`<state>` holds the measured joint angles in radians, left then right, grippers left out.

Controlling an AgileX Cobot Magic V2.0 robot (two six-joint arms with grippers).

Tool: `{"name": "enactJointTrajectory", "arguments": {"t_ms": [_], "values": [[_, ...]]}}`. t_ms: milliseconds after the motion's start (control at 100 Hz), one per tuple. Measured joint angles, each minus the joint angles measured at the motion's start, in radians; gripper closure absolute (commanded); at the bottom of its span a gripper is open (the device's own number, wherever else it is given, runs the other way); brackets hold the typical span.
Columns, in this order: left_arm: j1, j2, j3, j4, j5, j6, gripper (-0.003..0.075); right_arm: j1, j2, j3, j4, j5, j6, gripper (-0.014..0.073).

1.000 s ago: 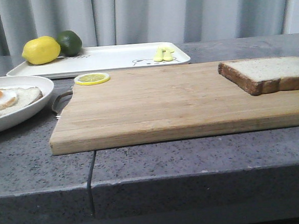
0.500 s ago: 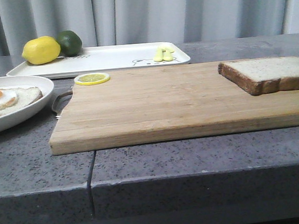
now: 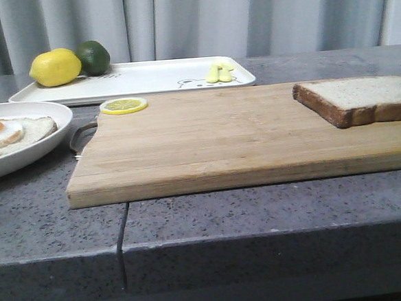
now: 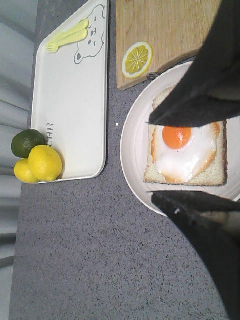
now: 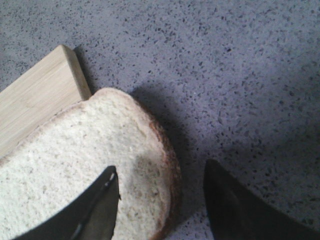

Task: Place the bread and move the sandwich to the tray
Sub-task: 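Grasp the bread slice edge with the right gripper and lift it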

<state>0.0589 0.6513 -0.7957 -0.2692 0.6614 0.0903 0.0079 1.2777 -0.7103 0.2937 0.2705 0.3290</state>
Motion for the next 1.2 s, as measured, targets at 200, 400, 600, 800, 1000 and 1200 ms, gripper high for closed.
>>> {"name": "enactJointTrajectory", "arguments": {"t_ms": [200,400,600,800,1000,1200], "values": [[0.0,0.0,0.0,0.0,0.0,0.0,0.0447,0.0,0.03,-0.002,0.023,-0.017,0.0,0.0191],[0.0,0.0,0.0,0.0,0.0,0.0,0.0447,0.0,0.052,-0.004,0.037,-0.029,0.0,0.0191],[0.0,0.0,0.0,0.0,0.0,0.0,0.0447,-0.002,0.077,-0.007,0.042,-0.03,0.0,0.0198],[0.0,0.0,0.0,0.0,0.0,0.0,0.0447,-0.002,0.09,-0.01,0.07,-0.03,0.004,0.0253],[0.0,0.0,0.0,0.0,0.0,0.0,0.0447,-0.002,0.09,-0.01,0.096,-0.03,0.004,0.0257],[0.0,0.0,0.0,0.0,0.0,0.0,0.0447,-0.002,0.09,-0.012,0.118,-0.029,0.004,0.0407]]}}
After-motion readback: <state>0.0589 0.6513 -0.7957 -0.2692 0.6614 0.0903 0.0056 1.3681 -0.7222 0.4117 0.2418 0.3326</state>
